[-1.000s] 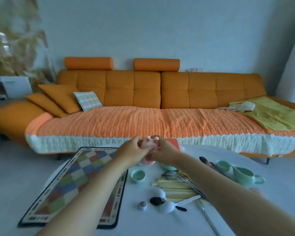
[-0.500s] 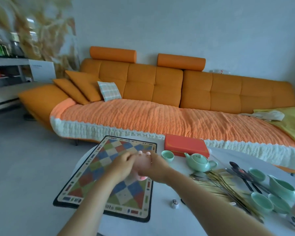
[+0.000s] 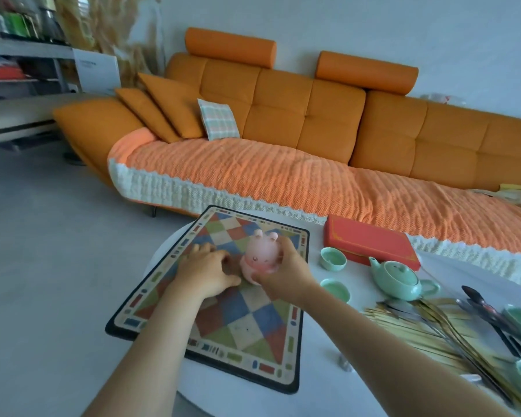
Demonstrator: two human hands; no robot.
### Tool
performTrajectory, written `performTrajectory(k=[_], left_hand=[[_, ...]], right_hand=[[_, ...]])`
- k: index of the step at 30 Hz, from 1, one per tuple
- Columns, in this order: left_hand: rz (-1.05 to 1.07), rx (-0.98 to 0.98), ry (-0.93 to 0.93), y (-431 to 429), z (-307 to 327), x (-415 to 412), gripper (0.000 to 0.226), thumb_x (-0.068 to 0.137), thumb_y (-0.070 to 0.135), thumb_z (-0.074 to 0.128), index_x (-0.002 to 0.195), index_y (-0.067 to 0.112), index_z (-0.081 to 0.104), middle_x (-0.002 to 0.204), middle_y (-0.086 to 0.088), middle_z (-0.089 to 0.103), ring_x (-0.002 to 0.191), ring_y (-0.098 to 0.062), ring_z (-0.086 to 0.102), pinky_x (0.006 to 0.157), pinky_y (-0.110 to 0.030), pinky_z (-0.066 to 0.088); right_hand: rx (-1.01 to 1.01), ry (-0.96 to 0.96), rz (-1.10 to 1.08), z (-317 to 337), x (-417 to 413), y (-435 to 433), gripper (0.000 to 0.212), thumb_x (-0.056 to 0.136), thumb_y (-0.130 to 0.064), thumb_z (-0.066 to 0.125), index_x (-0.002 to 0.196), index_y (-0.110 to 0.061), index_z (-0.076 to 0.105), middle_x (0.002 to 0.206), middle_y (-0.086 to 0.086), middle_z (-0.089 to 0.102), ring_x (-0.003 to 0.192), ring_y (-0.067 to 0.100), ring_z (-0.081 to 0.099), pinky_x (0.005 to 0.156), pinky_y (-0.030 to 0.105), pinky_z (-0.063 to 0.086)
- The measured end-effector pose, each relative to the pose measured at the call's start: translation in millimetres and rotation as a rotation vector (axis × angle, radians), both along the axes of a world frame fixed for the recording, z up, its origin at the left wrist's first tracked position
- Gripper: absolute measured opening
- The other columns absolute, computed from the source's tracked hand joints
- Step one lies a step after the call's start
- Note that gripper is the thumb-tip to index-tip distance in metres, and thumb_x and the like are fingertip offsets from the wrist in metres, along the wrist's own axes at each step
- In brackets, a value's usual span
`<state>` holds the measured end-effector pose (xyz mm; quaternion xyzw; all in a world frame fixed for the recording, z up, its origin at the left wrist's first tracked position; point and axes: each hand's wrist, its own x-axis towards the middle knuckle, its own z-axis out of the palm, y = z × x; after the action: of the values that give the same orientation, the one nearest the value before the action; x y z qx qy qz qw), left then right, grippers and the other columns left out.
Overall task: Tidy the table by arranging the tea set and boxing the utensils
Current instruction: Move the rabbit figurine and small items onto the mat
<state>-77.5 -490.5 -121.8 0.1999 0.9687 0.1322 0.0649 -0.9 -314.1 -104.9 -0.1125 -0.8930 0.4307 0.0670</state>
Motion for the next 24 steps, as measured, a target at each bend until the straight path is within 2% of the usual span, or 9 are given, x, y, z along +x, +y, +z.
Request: performTrajectory(k=[5, 8, 11, 17, 20, 22, 24], left_hand=[[0.017, 0.072, -0.020, -10, -4, -13, 0.073, 0.075, 0.068, 0.064, 0.139, 0.036, 0.048, 0.144, -0.001, 0.037, 0.138, -0.027, 0.024, 0.111, -0.044, 0.031], [0.048, 0.105, -0.048, -16, -7, -16, 0.077, 0.070, 0.073, 0.064, 0.137, 0.042, 0.045, 0.148, 0.001, 0.032, 0.141, -0.026, 0.018, 0.114, -0.046, 0.025], [0.041, 0.109, -0.037, -19, -8, -20, 0.076, 0.072, 0.073, 0.062, 0.138, 0.043, 0.043, 0.147, 0.004, 0.032, 0.140, -0.023, 0.019, 0.114, -0.043, 0.025], [0.020, 0.101, -0.045, -19, -7, -28, 0.075, 0.075, 0.065, 0.064, 0.142, 0.039, 0.041, 0.151, 0.001, 0.030, 0.142, -0.023, 0.018, 0.114, -0.044, 0.024], [0.018, 0.092, -0.058, -19, -7, -31, 0.076, 0.076, 0.063, 0.064, 0.143, 0.038, 0.041, 0.153, 0.000, 0.029, 0.143, -0.024, 0.017, 0.114, -0.045, 0.025], [0.031, 0.105, -0.061, -19, -6, -31, 0.075, 0.078, 0.061, 0.064, 0.144, 0.036, 0.040, 0.153, 0.000, 0.030, 0.144, -0.024, 0.017, 0.114, -0.047, 0.026], [0.050, 0.119, -0.030, -17, -3, -28, 0.072, 0.083, 0.058, 0.061, 0.146, 0.031, 0.038, 0.152, -0.002, 0.032, 0.143, -0.025, 0.020, 0.112, -0.047, 0.030]], right_hand=[[-0.024, -0.029, -0.008, 0, -55, -10, 0.075, 0.076, -0.033, 0.081, 0.137, -0.027, 0.038, 0.112, -0.006, 0.057, 0.098, 0.015, 0.060, 0.074, 0.026, 0.049], [-0.058, -0.035, -0.020, 1, -91, -18, 0.066, 0.080, -0.023, 0.079, 0.133, -0.022, 0.039, 0.097, -0.012, 0.053, 0.090, 0.014, 0.056, 0.076, 0.030, 0.047], [-0.071, -0.028, -0.018, -2, -126, -27, 0.066, 0.080, -0.025, 0.079, 0.132, -0.021, 0.039, 0.105, -0.006, 0.055, 0.094, 0.018, 0.057, 0.079, 0.035, 0.050], [-0.119, -0.010, 0.012, -2, -175, -45, 0.068, 0.080, -0.023, 0.079, 0.135, -0.019, 0.039, 0.102, -0.009, 0.055, 0.092, 0.015, 0.056, 0.074, 0.028, 0.046], [-0.113, -0.017, 0.024, -1, -181, -49, 0.066, 0.081, -0.020, 0.078, 0.135, -0.016, 0.039, 0.100, -0.010, 0.053, 0.099, 0.019, 0.057, 0.067, 0.021, 0.042], [-0.129, -0.059, 0.040, 2, -178, -49, 0.072, 0.084, -0.018, 0.076, 0.142, -0.014, 0.034, 0.121, -0.001, 0.056, 0.106, 0.020, 0.056, 0.077, 0.027, 0.046], [-0.146, -0.096, 0.030, 7, -168, -46, 0.084, 0.086, -0.019, 0.073, 0.152, -0.016, 0.022, 0.142, 0.005, 0.046, 0.116, 0.023, 0.054, 0.090, 0.035, 0.049]])
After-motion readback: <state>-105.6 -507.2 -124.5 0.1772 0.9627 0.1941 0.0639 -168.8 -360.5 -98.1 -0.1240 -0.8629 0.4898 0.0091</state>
